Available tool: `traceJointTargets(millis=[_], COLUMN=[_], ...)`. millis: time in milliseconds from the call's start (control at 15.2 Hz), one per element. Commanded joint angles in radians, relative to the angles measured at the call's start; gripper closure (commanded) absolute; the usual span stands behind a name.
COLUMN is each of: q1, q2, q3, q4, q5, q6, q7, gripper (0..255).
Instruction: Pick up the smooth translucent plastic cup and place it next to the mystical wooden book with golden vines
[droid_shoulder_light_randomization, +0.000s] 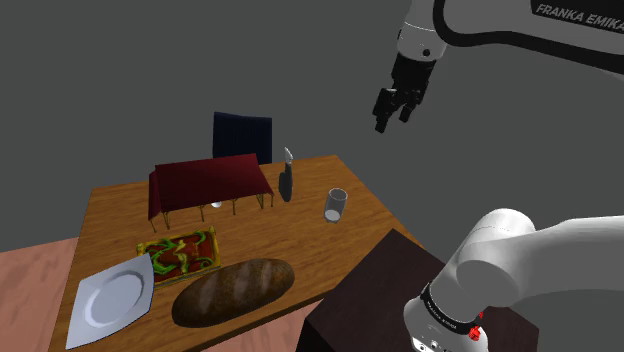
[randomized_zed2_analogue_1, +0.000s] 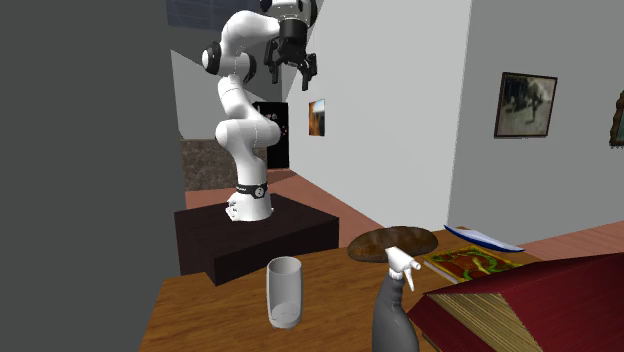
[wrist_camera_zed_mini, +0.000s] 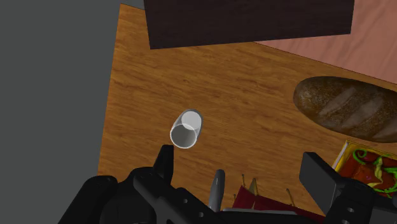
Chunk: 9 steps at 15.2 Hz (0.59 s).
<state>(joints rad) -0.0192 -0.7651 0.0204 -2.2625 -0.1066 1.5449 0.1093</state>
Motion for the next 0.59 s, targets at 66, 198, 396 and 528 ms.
traceJointTargets(millis=[66, 198, 396, 528], q1=[-0.003, -0.010, -0.021, -0.028], q2=[0.013, 0.042, 0.096, 0.138], q3=[-0.007, -0.022, -0.043, -0.057], q4=[-0.021, -0.059, -0.108, -0.135], q5=[0.000, -0.001, -0.002, -0.001], q6=[0.031, 0.093, 0.187, 0.250], q7=[0.002, 0.006, 0.010, 0.013], gripper=[0, 0, 0, 0])
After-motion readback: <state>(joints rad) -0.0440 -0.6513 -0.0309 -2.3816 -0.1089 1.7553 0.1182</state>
